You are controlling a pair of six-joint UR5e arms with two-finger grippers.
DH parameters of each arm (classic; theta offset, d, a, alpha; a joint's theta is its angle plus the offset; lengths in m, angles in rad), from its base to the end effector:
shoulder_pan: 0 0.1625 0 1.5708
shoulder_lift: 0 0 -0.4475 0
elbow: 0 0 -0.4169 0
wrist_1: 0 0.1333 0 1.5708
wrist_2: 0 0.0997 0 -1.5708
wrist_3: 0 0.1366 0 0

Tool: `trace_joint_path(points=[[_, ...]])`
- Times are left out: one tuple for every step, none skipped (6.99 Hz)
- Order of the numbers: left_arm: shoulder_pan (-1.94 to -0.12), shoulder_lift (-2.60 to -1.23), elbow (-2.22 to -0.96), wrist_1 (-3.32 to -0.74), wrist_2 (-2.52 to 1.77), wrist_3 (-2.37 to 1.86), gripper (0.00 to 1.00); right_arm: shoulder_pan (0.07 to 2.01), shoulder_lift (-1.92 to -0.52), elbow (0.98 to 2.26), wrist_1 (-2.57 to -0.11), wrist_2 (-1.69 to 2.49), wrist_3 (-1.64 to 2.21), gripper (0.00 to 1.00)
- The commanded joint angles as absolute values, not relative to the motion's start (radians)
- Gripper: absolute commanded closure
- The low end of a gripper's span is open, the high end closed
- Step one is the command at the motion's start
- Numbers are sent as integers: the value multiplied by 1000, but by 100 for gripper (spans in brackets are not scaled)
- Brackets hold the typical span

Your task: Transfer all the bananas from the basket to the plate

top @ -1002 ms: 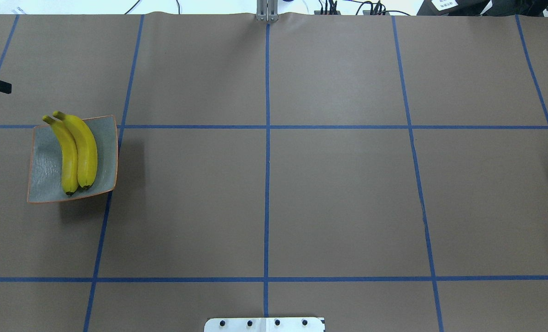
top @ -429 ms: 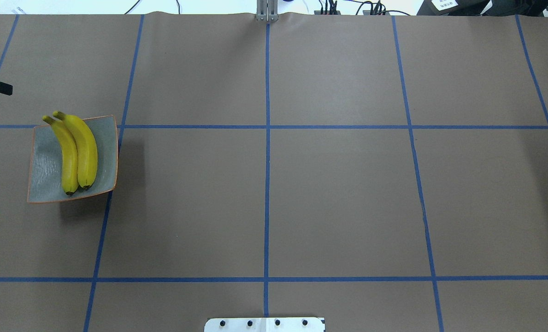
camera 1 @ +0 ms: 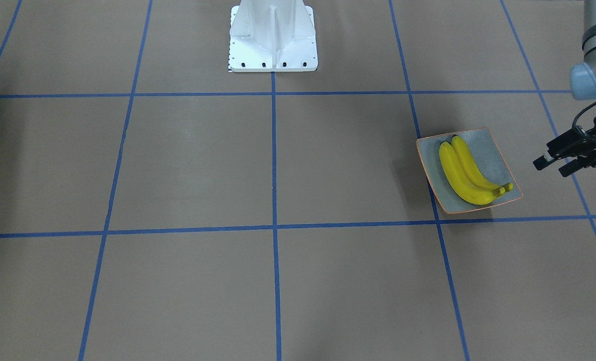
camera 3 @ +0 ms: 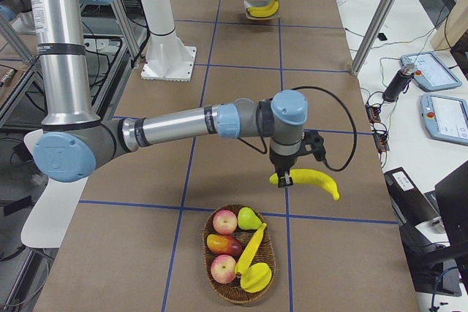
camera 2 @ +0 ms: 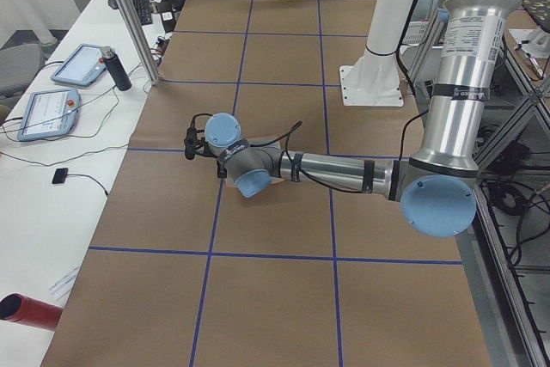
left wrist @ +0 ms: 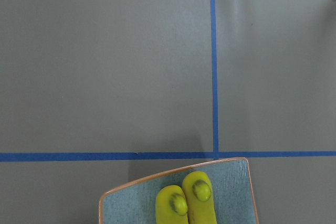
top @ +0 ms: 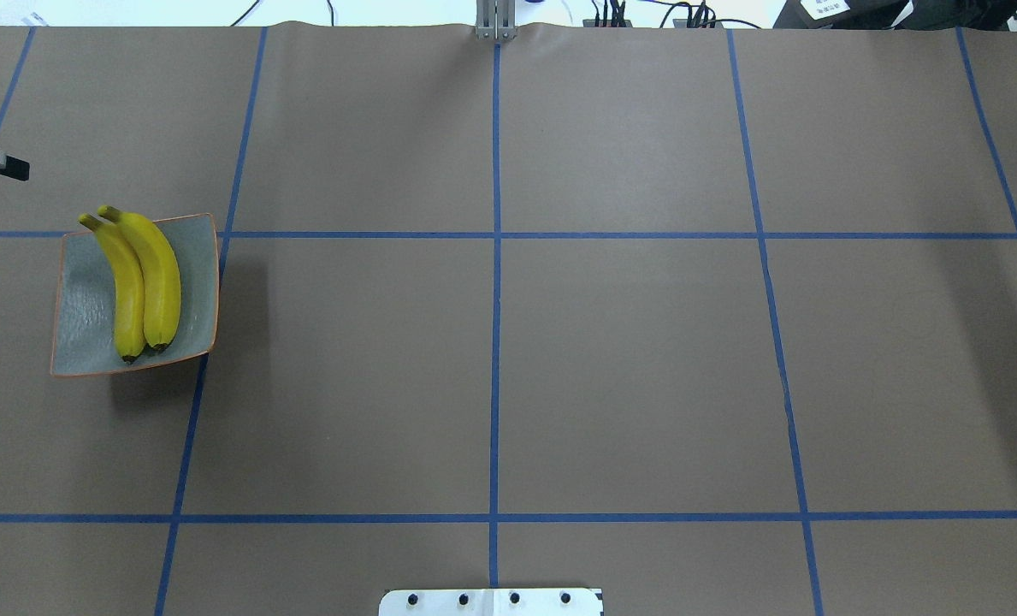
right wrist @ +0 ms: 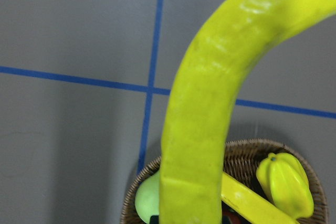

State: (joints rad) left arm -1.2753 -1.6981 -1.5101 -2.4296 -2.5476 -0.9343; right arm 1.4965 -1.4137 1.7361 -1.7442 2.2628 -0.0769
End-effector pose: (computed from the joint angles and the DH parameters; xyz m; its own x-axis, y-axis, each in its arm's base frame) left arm 0.1537 -0.5739 0.5450 0.3445 0.0106 -0.9387 0.1714 0.9824 0.0740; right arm 0.0030 -0.5815 0.5616 0.7529 -0.2269 0.6177 0.1316 0.9716 0.1965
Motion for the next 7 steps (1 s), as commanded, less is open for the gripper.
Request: trace_joint_path(points=[[-1243, -1710, -1502, -2428, -2549, -939, 0, 1231, -1144, 1729, -1862, 2255, 187, 100], [-1232, -1730, -1502, -2425, -2549, -951, 0, 1141, -1076, 1749, -1861, 2253, 365, 100], [-1215, -1773, -1500, -2424, -2549, -998, 0, 1052, -1030, 1779, -1859, 2243, 496, 100], [-1200, -1820, -1497, -2424, -2549, -1052, 0, 958, -962, 1790, -1861, 2200, 612, 100], [-1183, -1869, -1497, -2422, -2549, -1061, 0, 875, -910, 1789, -1862, 2150, 714, 100], [-1149, -1940, -1487, -2422, -2549, -1072, 0, 806, -875, 1787, -1862, 2107, 760, 100], [-1100, -2004, -1486, -2424, -2530, -1139, 6, 745, -847, 1787, -1862, 2064, 834, 100]])
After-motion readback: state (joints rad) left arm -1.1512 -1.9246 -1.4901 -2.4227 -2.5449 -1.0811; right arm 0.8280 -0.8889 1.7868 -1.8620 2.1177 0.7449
